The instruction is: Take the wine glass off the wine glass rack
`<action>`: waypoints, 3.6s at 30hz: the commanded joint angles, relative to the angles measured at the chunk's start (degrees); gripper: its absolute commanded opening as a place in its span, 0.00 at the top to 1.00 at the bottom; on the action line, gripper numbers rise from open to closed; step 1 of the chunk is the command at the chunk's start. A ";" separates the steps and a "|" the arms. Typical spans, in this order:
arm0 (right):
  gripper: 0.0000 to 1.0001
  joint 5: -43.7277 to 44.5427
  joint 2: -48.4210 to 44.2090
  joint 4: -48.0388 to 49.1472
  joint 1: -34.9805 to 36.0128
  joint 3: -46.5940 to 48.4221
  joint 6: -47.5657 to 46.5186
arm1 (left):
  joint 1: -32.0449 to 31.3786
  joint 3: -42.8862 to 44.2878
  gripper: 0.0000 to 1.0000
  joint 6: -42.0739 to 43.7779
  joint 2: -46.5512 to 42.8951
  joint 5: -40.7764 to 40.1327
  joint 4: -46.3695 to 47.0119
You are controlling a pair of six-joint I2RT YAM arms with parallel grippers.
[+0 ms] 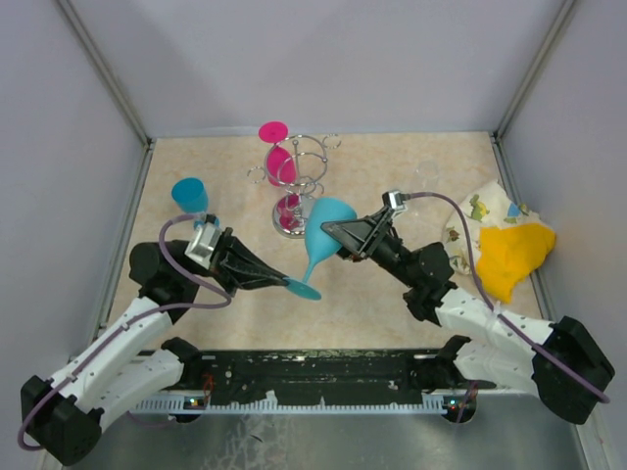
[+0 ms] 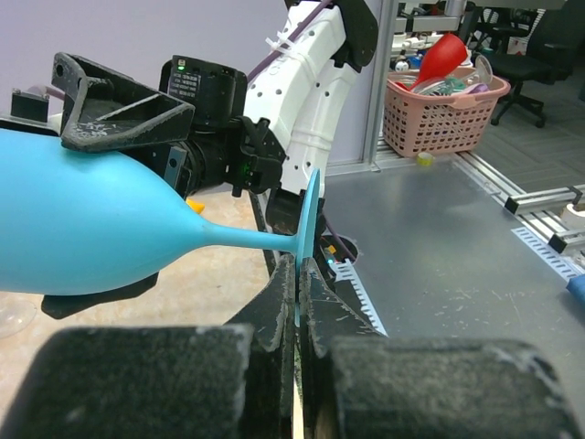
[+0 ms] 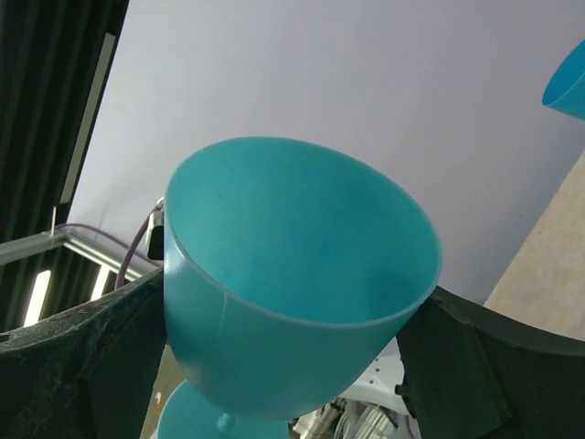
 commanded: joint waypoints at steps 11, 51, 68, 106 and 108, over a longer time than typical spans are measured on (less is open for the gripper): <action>0.19 -1.99 -4.53 -2.50 -2.38 2.99 -4.19 | -0.77 3.12 0.35 2.75 -0.66 -0.74 -9.91; 0.29 69.80 12.89 -8.25 -7.33 2.00 -86.04 | -0.78 4.66 0.00 14.05 -7.10 -17.52 -23.63; 0.25 72.81 43.56 41.16 -4.70 3.42 -110.67 | -0.77 6.71 0.00 14.09 -5.48 -19.17 -23.06; 0.01 72.66 37.66 27.24 -3.44 1.81 -98.61 | -0.77 7.64 0.00 19.43 -9.56 -31.68 -33.81; 0.01 72.36 32.91 22.55 -3.23 1.00 -96.19 | -0.69 7.27 0.00 19.26 -9.49 -33.17 -33.91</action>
